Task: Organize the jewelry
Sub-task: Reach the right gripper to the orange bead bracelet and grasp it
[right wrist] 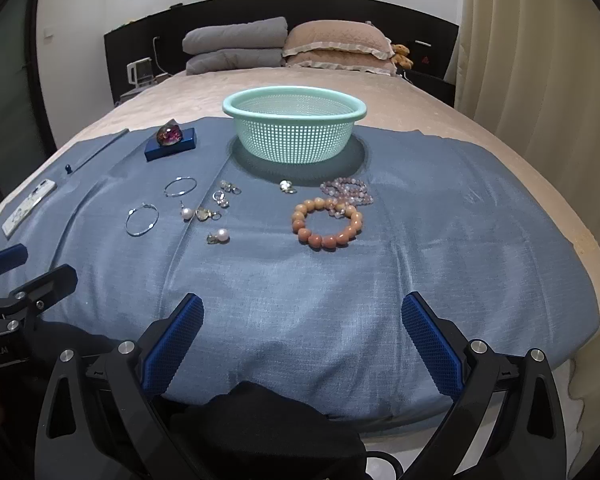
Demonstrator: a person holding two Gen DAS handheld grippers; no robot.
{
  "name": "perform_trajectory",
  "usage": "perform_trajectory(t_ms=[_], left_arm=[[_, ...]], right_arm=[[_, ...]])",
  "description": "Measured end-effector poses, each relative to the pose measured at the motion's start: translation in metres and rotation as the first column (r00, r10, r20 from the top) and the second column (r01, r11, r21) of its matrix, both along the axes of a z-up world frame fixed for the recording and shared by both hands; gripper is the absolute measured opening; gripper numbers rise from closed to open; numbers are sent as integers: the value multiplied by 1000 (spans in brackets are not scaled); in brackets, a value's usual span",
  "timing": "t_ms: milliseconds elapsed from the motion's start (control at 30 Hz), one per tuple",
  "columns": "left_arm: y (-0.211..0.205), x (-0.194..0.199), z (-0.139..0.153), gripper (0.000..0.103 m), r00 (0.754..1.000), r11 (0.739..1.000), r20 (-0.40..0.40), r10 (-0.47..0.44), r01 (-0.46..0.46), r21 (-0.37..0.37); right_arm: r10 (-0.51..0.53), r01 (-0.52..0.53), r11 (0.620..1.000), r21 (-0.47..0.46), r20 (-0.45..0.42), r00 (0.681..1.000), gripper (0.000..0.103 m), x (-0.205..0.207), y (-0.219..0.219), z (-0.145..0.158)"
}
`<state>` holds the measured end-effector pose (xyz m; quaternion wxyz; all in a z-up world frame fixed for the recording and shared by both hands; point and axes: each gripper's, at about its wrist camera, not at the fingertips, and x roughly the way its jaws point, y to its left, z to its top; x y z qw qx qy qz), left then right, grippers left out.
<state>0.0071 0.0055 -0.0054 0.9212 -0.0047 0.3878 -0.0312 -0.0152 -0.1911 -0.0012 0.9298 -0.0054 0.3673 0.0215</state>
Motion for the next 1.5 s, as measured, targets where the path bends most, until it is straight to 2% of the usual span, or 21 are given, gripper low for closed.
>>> perform_trajectory(t_ms=[67, 167, 333, 500, 633, 800, 1033, 1100, 1300, 1367, 1433, 1500], left_arm=[[0, 7, -2, 97, 999, 1000, -46, -18, 18, -1], [2, 20, -7, 97, 995, 999, -100, -4, 7, 33], [9, 44, -8, 97, 992, 999, -123, -16, 21, 41], [7, 73, -15, 97, 986, 993, -156, -52, 69, 101], [4, 93, -23, 97, 979, 987, -180, -95, 116, 110], [1, 115, -31, 97, 974, 980, -185, -130, 155, 128], [6, 138, -56, 99, 970, 976, -187, -156, 181, 123], [6, 134, -58, 99, 972, 969, -138, -190, 208, 133], [8, 130, -59, 99, 973, 970, -114, -199, 212, 116], [8, 129, -59, 99, 974, 970, -97, -203, 213, 114], [9, 127, -59, 99, 975, 971, -87, -205, 214, 110], [7, 127, -58, 99, 975, 970, -90, -202, 211, 120]], right_arm=[[16, -16, 1000, 18, -5, 1000, 95, 3, -2, 3], [32, -32, 999, -15, 7, 999, 95, 11, -3, 8], [37, -36, 998, -53, 16, 999, 95, 36, -12, 12], [44, -45, 998, -39, -4, 999, 95, 69, -24, 7], [56, -55, 998, 1, -31, 998, 95, 94, -33, -3], [65, -62, 997, 48, -68, 996, 95, 116, -42, -20], [57, -36, 986, 163, -129, 990, 97, 134, -59, -55], [52, -36, 979, 200, -75, 996, 97, 128, -64, -61], [78, -76, 981, 179, -2, 997, 96, 117, -64, -64], [66, -66, 982, 176, 7, 998, 94, 114, -64, -62], [83, -84, 984, 158, 15, 996, 86, 110, -61, -60], [87, -89, 993, 76, 22, 996, 55, 109, -56, -59]])
